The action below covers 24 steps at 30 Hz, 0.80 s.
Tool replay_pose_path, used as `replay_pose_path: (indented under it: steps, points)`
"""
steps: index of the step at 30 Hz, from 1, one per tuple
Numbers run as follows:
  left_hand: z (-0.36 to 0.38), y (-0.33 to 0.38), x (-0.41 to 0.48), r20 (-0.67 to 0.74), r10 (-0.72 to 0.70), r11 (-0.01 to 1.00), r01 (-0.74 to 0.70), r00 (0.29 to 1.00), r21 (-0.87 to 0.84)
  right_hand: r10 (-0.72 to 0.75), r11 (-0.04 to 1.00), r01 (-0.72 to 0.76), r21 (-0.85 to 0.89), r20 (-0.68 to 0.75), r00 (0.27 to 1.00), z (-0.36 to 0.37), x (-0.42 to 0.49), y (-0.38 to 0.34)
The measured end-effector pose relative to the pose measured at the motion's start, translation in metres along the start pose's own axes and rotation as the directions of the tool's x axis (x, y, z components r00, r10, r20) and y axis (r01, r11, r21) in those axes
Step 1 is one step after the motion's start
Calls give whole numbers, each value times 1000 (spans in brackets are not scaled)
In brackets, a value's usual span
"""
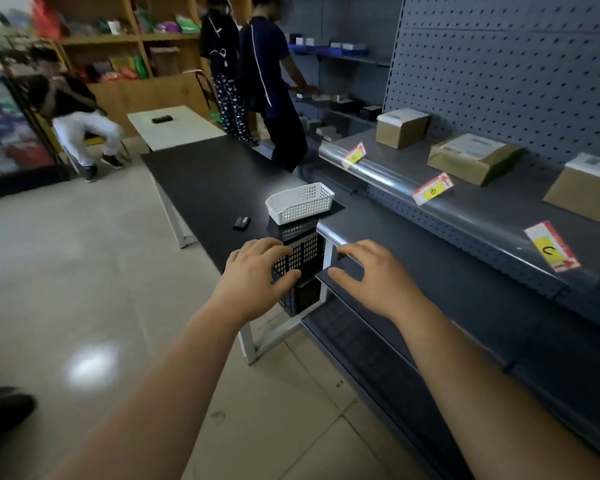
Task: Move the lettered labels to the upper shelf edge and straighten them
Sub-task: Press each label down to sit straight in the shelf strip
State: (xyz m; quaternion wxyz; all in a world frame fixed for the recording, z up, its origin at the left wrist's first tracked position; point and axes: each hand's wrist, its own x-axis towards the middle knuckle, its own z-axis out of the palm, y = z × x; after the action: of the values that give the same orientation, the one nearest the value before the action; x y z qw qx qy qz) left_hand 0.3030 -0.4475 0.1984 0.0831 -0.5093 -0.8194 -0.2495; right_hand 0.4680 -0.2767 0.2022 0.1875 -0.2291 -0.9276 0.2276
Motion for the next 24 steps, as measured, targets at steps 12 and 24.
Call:
replay_pose_path:
  steps: [12,24]
  points:
    - [25,-84,129,67,242,951,-223,968,-217,293,942,-312,-123,-151,944,23,79,-24]
    - [68,-103,241,75,360,911,-333,930,-244,369,905,-412,-102,-291,883,18,158,29]
